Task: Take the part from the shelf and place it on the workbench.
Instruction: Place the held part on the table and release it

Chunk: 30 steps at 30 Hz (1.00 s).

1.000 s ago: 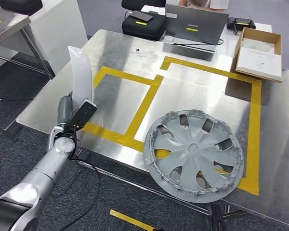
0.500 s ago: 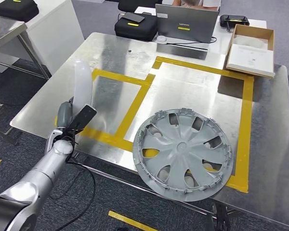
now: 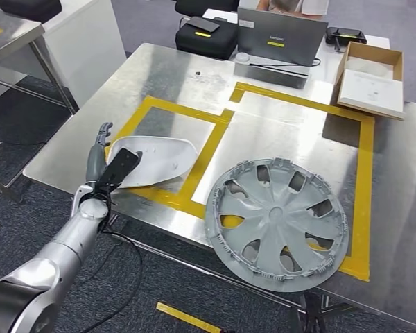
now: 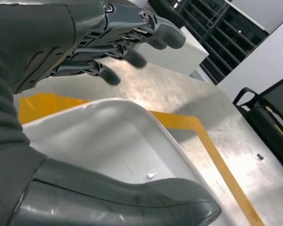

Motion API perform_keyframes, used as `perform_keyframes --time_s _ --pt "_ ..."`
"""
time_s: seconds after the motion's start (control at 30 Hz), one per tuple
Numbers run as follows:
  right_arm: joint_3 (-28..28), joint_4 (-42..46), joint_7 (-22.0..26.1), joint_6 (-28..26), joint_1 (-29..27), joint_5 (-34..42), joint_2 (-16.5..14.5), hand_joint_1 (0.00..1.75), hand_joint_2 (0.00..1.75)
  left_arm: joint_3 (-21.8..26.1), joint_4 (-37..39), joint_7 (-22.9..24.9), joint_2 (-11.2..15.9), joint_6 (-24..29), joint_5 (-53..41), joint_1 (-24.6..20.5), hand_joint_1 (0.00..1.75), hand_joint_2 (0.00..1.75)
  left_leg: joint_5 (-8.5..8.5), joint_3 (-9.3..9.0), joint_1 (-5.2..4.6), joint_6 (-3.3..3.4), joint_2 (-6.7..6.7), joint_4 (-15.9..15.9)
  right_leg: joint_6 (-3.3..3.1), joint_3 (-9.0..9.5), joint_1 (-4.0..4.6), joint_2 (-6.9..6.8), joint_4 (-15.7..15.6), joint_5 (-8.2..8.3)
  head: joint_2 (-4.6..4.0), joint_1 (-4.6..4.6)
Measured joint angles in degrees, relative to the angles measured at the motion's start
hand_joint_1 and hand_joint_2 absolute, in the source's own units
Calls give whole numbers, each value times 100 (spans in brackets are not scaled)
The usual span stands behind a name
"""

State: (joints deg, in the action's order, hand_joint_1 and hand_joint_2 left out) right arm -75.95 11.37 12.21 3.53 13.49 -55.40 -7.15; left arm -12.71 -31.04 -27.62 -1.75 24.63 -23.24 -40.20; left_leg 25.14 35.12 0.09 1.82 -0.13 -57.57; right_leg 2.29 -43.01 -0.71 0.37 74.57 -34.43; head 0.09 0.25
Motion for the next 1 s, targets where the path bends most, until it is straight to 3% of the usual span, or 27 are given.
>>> perform_keyframes --time_s 0.03,0.07,0.13,0.2,0.33,0.4,0.47,0.5,0.53,0.57,0.63,0.67,0.73,0.83,0.9,0.97,1.0 --pt "5 -1 2 -4 -5 16 0 0 0 33 -45 -59 -48 -3 92 32 0 0 3 -1 3 -2 -1 -5 14 4 -4 -3 -32 85 0 1" --pt "14 0 7 -8 -6 35 0 0 0 65 -112 -116 -96 -8 179 65 0 0 9 -2 11 -11 -3 -16 25 127 -10 -9 -298 268 0 0" --pt "34 1 17 -17 1 68 0 0 0 112 -285 -215 -184 -32 328 112 0 0 40 9 13 -57 -10 -66 37 546 -20 -27 -1113 617 0 6" --pt "48 0 28 -24 6 94 -3 0 0 128 -502 -270 -253 -87 435 160 0 0 62 32 -5 -113 -15 -115 2 795 -17 -27 -1553 711 0 6" --pt "65 0 60 -47 -19 161 -8 0 0 118 -1049 -300 -387 -176 701 330 0 0 143 74 3 -184 -10 -225 -121 832 -15 -5 -1587 714 0 3" --pt "84 1 81 -62 -13 195 -9 0 0 88 -1346 -303 -434 -152 840 400 0 0 437 290 13 -231 -6 -739 -180 849 -29 -6 -1596 716 0 -7" --pt "101 2 94 -77 -14 224 -9 0 0 33 -1608 -322 -467 -87 961 490 0 0 759 634 17 -256 -5 -1510 -207 855 -26 -6 -1596 709 0 -10" --pt "113 2 97 -83 -21 240 -9 0 0 4 -1732 -338 -477 -51 1019 547 0 0 812 747 17 -252 -5 -1747 -211 857 -23 -4 -1596 706 0 -11" --pt "127 2 99 -88 -28 255 -10 0 0 -24 -1853 -353 -484 -18 1071 599 0 0 757 770 15 -237 -5 -1780 -213 861 -20 0 -1595 704 0 -13" --pt "146 2 99 -92 -33 271 -13 0 0 -52 -1975 -364 -491 13 1117 637 0 0 605 694 12 -211 -6 -1594 -213 866 -16 3 -1595 703 0 -12" --pt "176 2 97 -97 -33 301 -25 0 0 -110 -2207 -374 -505 74 1179 662 0 0 214 349 -14 -136 -7 -831 -206 876 -6 6 -1595 698 0 -10" --pt "184 2 92 -101 -27 316 -34 0 0 -139 -2313 -378 -516 105 1200 664 0 0 102 191 -31 -107 -7 -480 -193 872 1 5 -1593 694 0 -9" --pt "190 1 71 -105 -20 348 -48 0 0 -189 -2493 -385 -535 171 1229 683 0 0 66 49 -62 -79 -9 -155 -148 855 8 -1 -1600 698 0 -6" --pt "193 1 22 -108 -23 384 -52 0 0 -256 -2712 -385 -560 248 1248 725 0 0 36 26 -46 -29 -8 -71 -62 801 -3 -10 -1562 646 0 -3" --pt "195 2 -17 -110 -14 406 -52 0 0 -302 -2812 -382 -580 272 1268 729 0 0 0 7 -22 16 -3 -23 -26 607 -4 -13 -1162 388 0 10" --pt "195 1 -67 -113 -13 430 -53 0 0 -324 -2852 -375 -596 297 1299 750 0 0 -6 11 -26 28 -1 -24 -2 274 -1 -14 -407 43 0 18" --pt "195 1 -90 -115 -22 441 -54 0 0 -327 -2857 -371 -601 307 1313 770 0 0 -6 11 -27 28 0 -26 11 136 -2 -15 -110 -41 0 15"
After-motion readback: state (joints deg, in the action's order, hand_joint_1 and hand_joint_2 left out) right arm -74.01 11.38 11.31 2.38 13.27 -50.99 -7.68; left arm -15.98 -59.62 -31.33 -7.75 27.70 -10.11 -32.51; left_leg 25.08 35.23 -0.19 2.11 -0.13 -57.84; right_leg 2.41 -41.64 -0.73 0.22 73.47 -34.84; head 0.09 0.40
